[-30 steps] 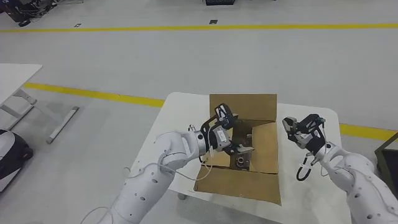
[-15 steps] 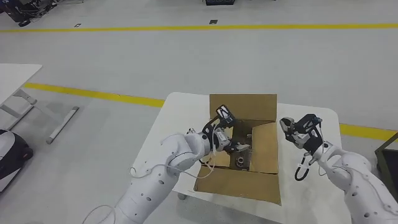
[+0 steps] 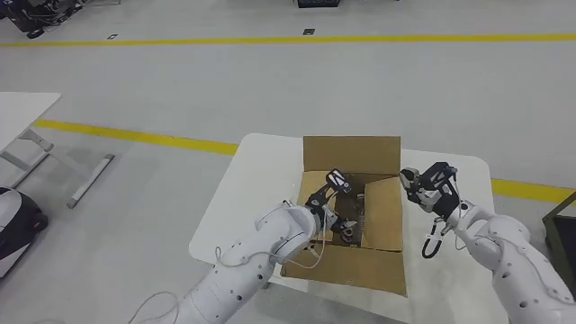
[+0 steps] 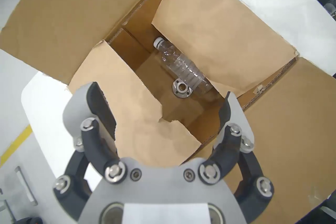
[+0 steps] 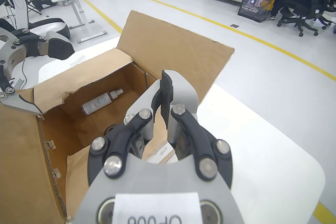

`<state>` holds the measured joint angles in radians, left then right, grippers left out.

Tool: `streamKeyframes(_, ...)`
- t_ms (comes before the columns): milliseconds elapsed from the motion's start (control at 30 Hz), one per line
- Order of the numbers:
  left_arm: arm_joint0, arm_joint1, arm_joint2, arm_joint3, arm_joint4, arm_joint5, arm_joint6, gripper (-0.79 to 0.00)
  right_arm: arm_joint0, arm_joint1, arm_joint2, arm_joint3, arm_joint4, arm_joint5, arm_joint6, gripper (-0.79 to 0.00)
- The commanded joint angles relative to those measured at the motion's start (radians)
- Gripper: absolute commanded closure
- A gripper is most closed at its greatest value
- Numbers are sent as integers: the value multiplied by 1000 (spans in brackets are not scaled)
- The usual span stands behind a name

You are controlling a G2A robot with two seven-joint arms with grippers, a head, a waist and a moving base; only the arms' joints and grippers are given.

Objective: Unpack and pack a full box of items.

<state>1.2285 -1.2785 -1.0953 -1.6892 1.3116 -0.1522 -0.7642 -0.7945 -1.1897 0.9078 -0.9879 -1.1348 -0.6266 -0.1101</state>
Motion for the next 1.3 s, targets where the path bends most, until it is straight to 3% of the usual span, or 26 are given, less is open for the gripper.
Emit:
streamKeyframes(0,0,0,-1,-1,2,0,0,-785,3,-1,3,11,-2,-2,-5,0)
streamKeyframes(233,2,1,3,5,15,-2,6,-785,-1,-1,20,38,-1,-10,-19,0)
streamKeyframes(300,-16,-1,30,31,86,19,-46,-785,-3,-1,23,41,-3,-11,-20,0)
streamKeyframes(433,-80,-26,132,89,182,118,-183,-785,-9,-1,34,45,-2,-9,-22,0)
streamKeyframes(733,-198,-85,291,239,301,263,-318,-785,-25,3,60,38,-3,-15,-21,0)
streamKeyframes(1067,-231,-112,299,324,349,311,-337,-785,-35,3,75,28,-5,-20,-20,0)
streamKeyframes(1167,-228,-115,291,324,366,319,-337,-366,-37,2,78,26,-6,-22,-19,0)
streamKeyframes(1233,-222,-117,285,317,377,320,-340,-179,-39,2,81,26,-7,-24,-20,0)
streamKeyframes(1267,-219,-117,281,311,381,320,-341,0,-40,2,82,27,-7,-25,-20,0)
